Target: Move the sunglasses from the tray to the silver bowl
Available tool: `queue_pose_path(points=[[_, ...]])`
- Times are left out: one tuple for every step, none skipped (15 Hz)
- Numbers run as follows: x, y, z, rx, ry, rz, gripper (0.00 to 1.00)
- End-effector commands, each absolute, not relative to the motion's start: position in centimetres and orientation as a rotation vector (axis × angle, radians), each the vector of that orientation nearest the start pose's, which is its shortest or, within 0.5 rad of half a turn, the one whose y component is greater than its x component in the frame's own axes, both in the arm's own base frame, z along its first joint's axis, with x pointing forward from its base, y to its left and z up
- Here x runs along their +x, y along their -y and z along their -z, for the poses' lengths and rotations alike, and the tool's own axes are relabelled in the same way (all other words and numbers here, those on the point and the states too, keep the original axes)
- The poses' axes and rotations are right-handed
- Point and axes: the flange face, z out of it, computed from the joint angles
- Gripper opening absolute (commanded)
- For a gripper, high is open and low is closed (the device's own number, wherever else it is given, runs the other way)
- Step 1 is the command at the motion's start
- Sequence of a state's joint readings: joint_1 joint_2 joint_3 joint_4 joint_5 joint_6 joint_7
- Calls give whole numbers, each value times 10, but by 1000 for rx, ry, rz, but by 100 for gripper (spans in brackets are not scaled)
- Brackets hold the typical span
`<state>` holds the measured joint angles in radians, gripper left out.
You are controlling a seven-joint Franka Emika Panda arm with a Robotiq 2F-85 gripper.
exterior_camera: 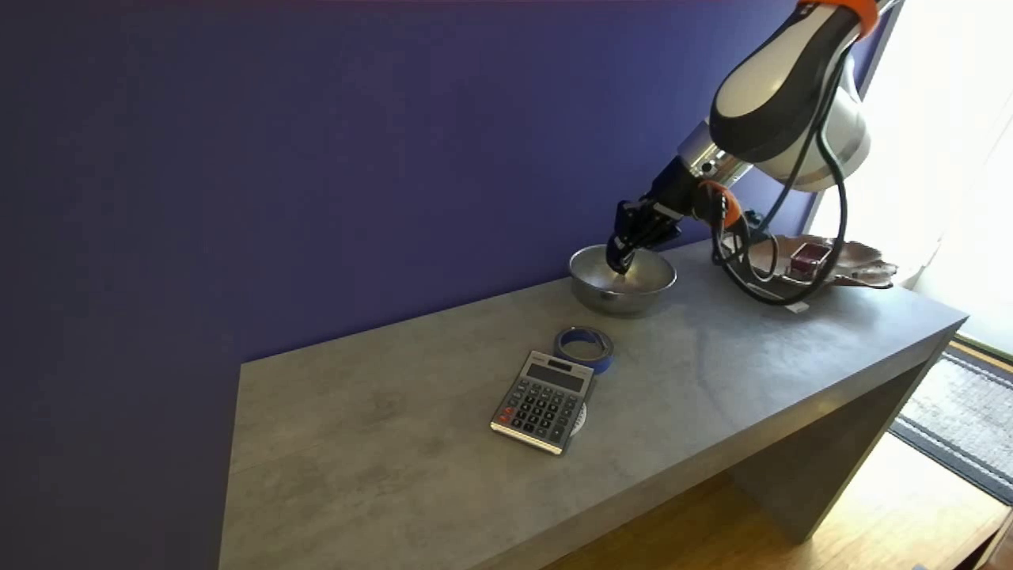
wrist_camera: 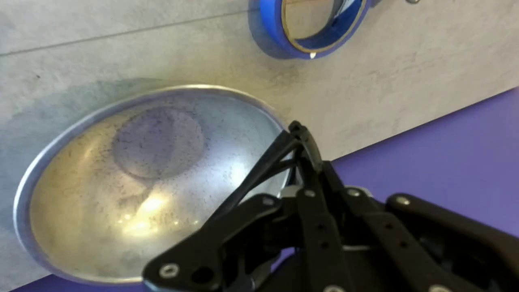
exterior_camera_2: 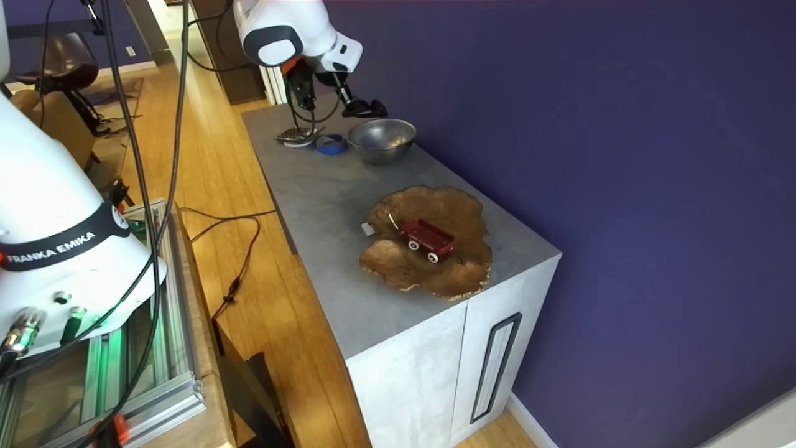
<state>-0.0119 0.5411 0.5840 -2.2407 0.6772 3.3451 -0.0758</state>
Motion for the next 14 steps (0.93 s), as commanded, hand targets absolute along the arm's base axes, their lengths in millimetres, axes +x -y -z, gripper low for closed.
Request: queue_pose_path(points=[[552,-237,-190,-2605,-346,576,1],[556,-233,-181,-2620,-357,549,1],[559,-229,-173,-2634,-365,521,1],[560,-224,-160,-2653,-376,475,1],[562,-222,-151,-2657,-382,424,1],[561,-222,-143,-2664,-376,392,30],[561,-223,-140,-2663,-376,366,32],[561,-224,-142,-2649,-380,355,37],[560,-223,-145,-2643,-383,356,44],[559,-219,-157,-2634,-388,377,51],[557,-211,-168,-2633,-407,415,59],[553,-199,-178,-2637,-430,435,65],[548,-184,-187,-2641,-460,465,73],[536,-165,-194,-2665,-474,462,79]])
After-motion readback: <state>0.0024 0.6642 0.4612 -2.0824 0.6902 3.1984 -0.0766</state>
